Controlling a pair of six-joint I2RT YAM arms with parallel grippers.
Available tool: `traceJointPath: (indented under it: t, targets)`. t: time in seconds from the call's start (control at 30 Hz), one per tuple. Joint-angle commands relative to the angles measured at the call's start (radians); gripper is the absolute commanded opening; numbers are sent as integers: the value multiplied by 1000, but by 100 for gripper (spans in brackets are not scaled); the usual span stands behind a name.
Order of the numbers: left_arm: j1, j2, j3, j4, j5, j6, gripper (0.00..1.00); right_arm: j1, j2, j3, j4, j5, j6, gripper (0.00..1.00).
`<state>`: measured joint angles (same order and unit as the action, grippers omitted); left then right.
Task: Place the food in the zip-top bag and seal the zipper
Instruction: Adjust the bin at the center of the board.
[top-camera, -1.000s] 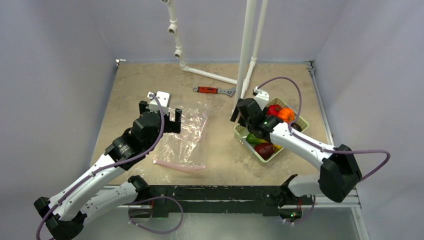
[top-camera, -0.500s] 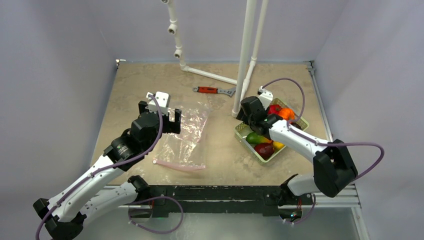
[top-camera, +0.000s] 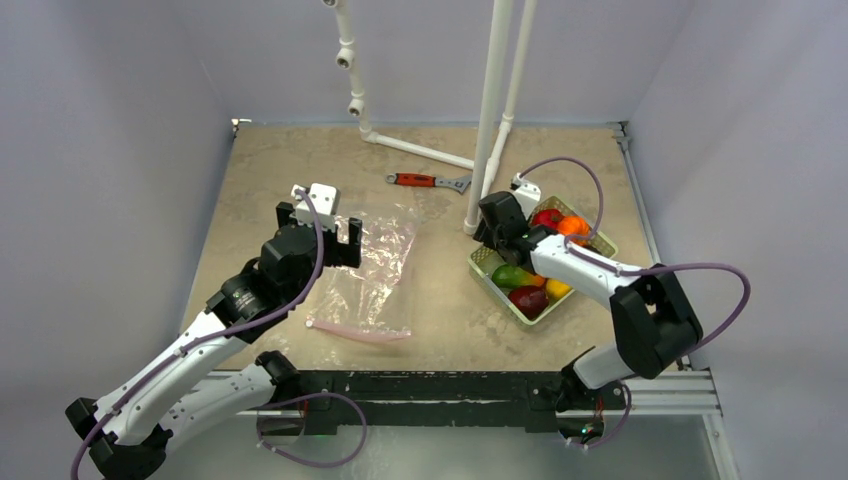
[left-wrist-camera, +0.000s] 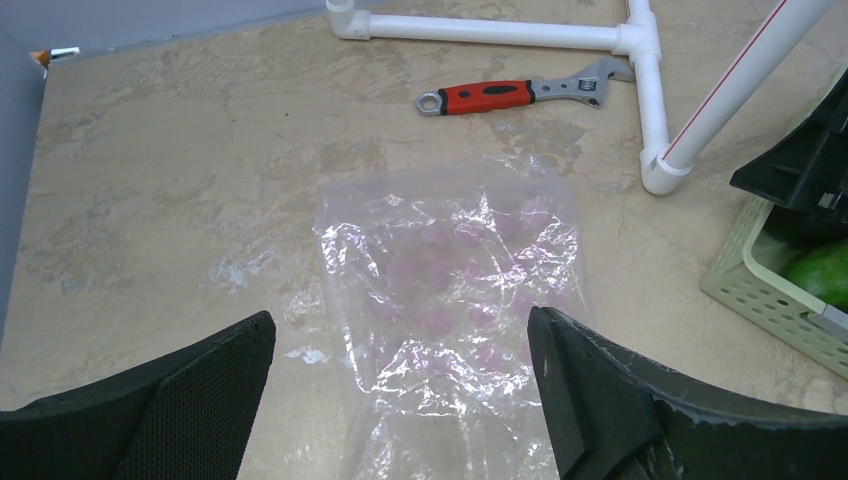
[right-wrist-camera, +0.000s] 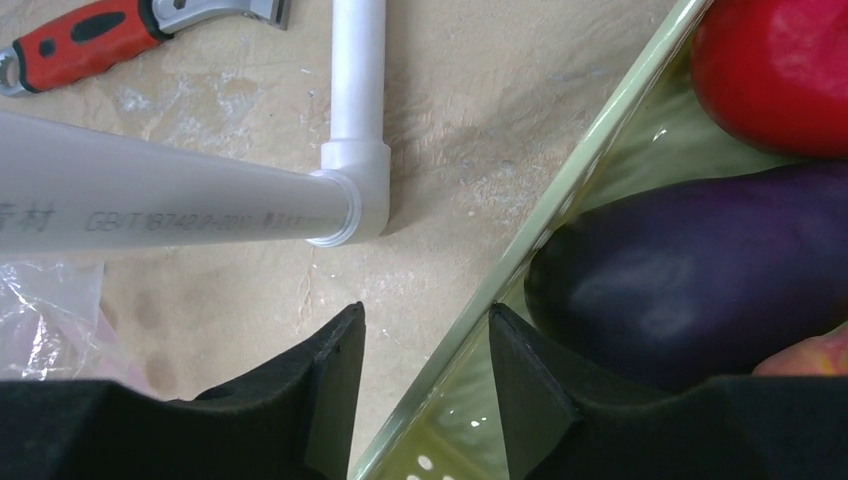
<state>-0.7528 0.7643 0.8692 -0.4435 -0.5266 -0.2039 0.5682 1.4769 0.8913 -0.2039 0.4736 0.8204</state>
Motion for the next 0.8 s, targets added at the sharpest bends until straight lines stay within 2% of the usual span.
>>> traceJointPath:
  t: [0.0, 0.33, 0.47, 0.6, 0.7, 0.77]
  targets:
    - [3, -10, 13, 14, 13, -22, 96, -4, 5, -3, 33, -8, -4, 50]
    - [3, -3, 11, 14, 23, -22, 96, -4, -6, -21, 38, -27, -11, 34]
    - [4, 0, 11, 14, 25, -22, 96, -3, -11, -31, 37, -37, -13, 19]
    - [3, 5, 11, 13, 29, -20, 96, -4, -27, -49, 40, -50, -13, 13]
    - [3, 7, 13, 12, 33, -21, 96, -3, -46, -59, 37, -65, -12, 2]
    - [3, 7, 13, 11, 34, -20, 96, -4, -59, -64, 31, -72, -9, 0]
